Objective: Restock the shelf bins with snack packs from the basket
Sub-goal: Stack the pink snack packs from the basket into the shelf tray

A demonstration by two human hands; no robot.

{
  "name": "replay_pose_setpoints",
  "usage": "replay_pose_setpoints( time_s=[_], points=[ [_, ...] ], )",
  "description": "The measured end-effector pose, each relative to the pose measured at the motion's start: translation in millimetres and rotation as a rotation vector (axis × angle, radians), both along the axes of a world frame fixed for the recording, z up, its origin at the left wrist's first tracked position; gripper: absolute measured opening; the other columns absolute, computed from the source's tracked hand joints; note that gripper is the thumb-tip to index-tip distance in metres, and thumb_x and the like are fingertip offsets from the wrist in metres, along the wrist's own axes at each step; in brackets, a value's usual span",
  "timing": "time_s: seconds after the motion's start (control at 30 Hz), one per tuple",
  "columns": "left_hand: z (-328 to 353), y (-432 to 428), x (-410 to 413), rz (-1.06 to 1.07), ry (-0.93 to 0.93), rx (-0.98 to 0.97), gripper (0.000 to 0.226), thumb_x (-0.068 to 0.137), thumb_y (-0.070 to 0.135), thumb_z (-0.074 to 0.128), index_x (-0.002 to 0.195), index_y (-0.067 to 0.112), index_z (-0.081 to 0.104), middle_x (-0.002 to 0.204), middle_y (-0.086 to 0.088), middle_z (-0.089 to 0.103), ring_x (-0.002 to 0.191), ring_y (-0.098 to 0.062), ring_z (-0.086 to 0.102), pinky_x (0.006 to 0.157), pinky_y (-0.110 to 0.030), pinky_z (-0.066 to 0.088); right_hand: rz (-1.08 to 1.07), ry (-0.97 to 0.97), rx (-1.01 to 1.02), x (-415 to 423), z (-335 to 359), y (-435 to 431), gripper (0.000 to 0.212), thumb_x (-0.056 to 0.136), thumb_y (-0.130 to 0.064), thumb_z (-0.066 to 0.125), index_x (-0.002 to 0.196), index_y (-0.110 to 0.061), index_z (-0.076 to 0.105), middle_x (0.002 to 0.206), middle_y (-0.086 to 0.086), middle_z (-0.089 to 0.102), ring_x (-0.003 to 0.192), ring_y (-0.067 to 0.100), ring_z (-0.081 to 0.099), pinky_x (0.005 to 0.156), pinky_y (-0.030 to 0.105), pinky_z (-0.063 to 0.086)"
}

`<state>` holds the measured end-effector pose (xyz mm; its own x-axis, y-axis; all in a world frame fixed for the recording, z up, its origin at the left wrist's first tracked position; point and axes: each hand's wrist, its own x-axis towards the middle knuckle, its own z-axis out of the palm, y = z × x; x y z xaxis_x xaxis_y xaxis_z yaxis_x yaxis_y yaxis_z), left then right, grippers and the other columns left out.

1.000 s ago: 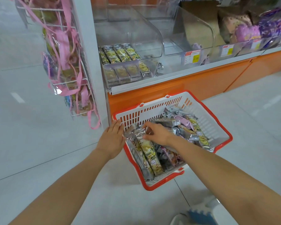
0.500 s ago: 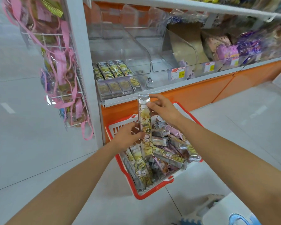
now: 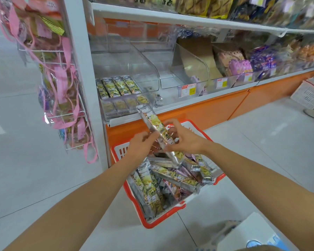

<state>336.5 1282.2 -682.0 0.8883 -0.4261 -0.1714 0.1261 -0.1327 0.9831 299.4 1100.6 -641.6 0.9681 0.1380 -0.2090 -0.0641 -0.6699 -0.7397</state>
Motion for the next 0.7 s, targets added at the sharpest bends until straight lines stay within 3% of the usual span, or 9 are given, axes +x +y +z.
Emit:
replay_pose_setpoints(
  time_s=[0.1,0.17,0.23,0.33,0.4,0.53,0.63,0.7],
  points=[
    [5,4,6,0.236,-0.547,0.275,0.015,0.097,0.026,0.054,0.093,0.016,0.065,0.088,0.004,0.065,0.078,-0.013,0.059,0.069,-0.026,0.047,-0.044,-0.020,0.035,-3,13,-17,0.074,0.078,-0.020,0.081,0.134,-0.037,0.036,0.113,-0.002,0.055,0.097,0.013,0.056,0.085,0.030,0.048],
    [7,13,17,0.352,-0.966,0.445,0.010,0.090,0.018,0.057,0.099,0.016,0.062,0.100,0.000,0.057,0.093,-0.018,0.051,0.081,-0.030,0.041,-0.080,-0.059,0.065,-2,26,-24,0.073,0.078,-0.018,0.081,0.133,-0.037,0.039,0.110,0.000,0.060,0.098,0.012,0.059,0.088,0.028,0.046],
    [7,24,29,0.397,-1.145,0.575,0.026,0.085,0.016,0.058,0.111,0.014,0.058,0.115,-0.008,0.053,0.111,-0.026,0.044,0.097,-0.039,0.034,-0.097,-0.116,0.082,3,45,-24,0.071,0.078,-0.012,0.080,0.134,-0.032,0.041,0.101,-0.003,0.062,0.092,0.006,0.060,0.086,0.020,0.046],
    [13,45,47,0.383,-1.185,0.742,0.055,0.083,0.017,0.057,0.137,0.012,0.048,0.147,-0.016,0.038,0.141,-0.032,0.025,0.118,-0.047,0.011,-0.107,-0.186,0.021,25,79,-14,0.069,0.082,-0.013,0.076,0.139,-0.027,0.040,0.104,-0.005,0.059,0.096,0.004,0.059,0.080,0.012,0.047],
    [16,59,57,0.341,-1.188,0.893,0.071,0.085,0.021,0.058,0.151,0.013,0.033,0.160,-0.015,0.022,0.149,-0.032,0.011,0.121,-0.047,-0.003,-0.117,-0.234,-0.023,46,95,-4,0.068,0.084,-0.016,0.075,0.141,-0.027,0.040,0.109,-0.001,0.058,0.098,0.009,0.058,0.081,0.017,0.049],
    [13,78,69,0.239,-1.159,1.140,0.085,0.089,0.027,0.058,0.157,0.016,0.008,0.164,-0.012,0.006,0.151,-0.029,-0.001,0.118,-0.048,-0.016,-0.132,-0.325,-0.159,90,114,20,0.067,0.086,-0.018,0.072,0.145,-0.025,0.042,0.115,0.004,0.054,0.087,0.011,0.059,0.076,0.025,0.050],
    [13,85,74,0.222,-1.200,1.205,0.088,0.085,0.022,0.061,0.157,0.018,0.010,0.163,-0.011,0.015,0.151,-0.028,0.006,0.117,-0.050,-0.017,-0.151,-0.357,-0.247,119,120,35,0.067,0.084,-0.020,0.074,0.144,-0.021,0.046,0.114,0.004,0.058,0.094,0.018,0.060,0.090,0.037,0.053],
    [13,88,75,0.196,-1.230,1.204,0.087,0.086,0.025,0.060,0.157,0.018,0.010,0.163,-0.010,0.016,0.151,-0.027,0.008,0.116,-0.051,-0.017,-0.172,-0.356,-0.300,136,121,43,0.068,0.081,-0.022,0.076,0.143,-0.019,0.048,0.117,0.008,0.062,0.098,0.020,0.061,0.095,0.036,0.050]
  ],
)
